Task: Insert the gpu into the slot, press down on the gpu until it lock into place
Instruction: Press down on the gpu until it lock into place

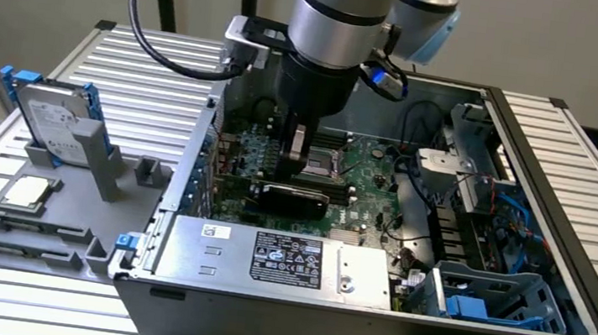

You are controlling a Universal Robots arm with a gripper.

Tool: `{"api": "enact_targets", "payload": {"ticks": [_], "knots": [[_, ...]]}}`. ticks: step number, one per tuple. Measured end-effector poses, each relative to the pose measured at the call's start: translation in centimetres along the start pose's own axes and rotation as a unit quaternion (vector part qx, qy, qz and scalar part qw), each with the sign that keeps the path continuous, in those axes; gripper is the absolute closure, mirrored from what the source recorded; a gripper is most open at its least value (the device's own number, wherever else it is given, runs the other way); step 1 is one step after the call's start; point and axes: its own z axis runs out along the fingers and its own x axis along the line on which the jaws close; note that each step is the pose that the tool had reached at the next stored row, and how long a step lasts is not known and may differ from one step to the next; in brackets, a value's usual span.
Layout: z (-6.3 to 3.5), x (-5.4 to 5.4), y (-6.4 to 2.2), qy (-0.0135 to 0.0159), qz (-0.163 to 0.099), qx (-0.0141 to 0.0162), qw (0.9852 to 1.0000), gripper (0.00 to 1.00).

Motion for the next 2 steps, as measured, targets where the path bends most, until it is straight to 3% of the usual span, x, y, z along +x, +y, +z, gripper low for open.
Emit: {"api": "enact_targets", "payload": {"ticks": [2], "knots": [[-0.02, 0.0, 0.0, 0.0, 0.0, 0.0, 1.0, 0.67]]}}
